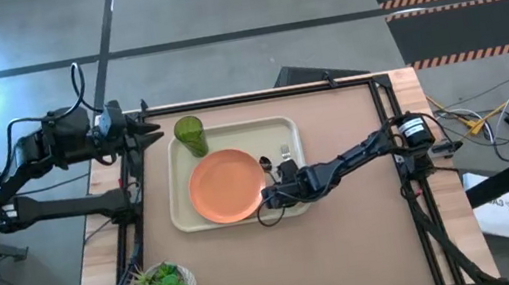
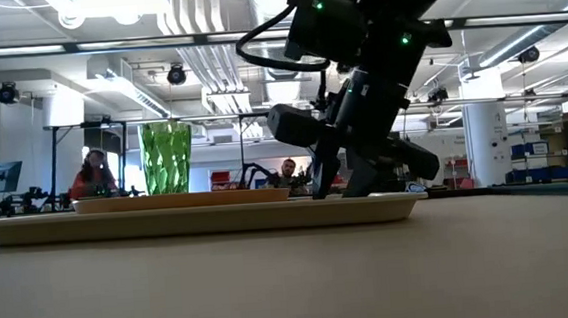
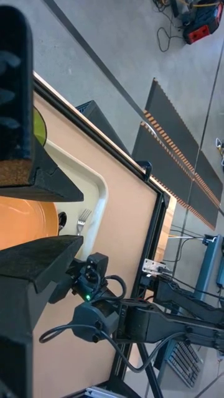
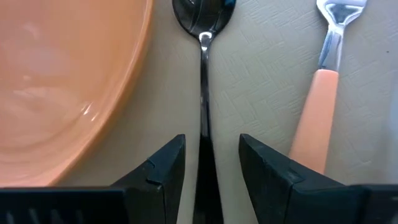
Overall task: Pick and place plate/cup/fork/spoon on tray
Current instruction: Adjust the black spoon on the white serving tray, then adjust the orange plate on the white serving tray
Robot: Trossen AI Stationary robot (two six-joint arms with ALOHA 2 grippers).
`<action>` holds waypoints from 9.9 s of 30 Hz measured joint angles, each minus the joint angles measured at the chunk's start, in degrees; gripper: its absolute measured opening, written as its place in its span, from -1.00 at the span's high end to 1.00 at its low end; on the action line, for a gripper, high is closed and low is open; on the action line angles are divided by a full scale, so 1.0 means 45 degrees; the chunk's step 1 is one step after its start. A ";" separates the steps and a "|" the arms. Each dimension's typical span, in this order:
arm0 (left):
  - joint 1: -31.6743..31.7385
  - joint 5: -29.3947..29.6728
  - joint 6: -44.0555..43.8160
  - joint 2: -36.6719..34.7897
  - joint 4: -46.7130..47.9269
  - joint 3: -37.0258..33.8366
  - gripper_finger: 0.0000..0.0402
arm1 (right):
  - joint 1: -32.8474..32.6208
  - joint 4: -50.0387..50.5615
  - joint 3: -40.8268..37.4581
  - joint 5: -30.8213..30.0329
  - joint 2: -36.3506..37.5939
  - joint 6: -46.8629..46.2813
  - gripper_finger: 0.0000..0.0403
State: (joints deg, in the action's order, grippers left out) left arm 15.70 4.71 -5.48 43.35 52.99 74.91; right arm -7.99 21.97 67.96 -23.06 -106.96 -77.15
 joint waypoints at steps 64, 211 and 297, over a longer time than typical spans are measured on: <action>0.0005 -0.0001 0.0059 -0.0005 0.0000 0.0000 0.61 | -0.0248 -0.2200 -0.0146 -0.1557 -0.0005 -0.1188 0.96; 0.0036 -0.0953 0.0632 1.5761 -0.5561 0.0529 1.00 | 0.0081 0.2401 0.2537 -0.1115 1.0088 1.4246 0.96; -0.7849 1.1305 -0.1374 0.3497 0.1418 0.2419 1.00 | 0.1647 1.0924 1.3722 0.6904 -0.5492 1.8700 0.33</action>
State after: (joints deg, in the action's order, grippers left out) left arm -19.62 55.58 -11.66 59.09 59.37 85.80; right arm -0.58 71.13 129.71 8.01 -131.67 7.00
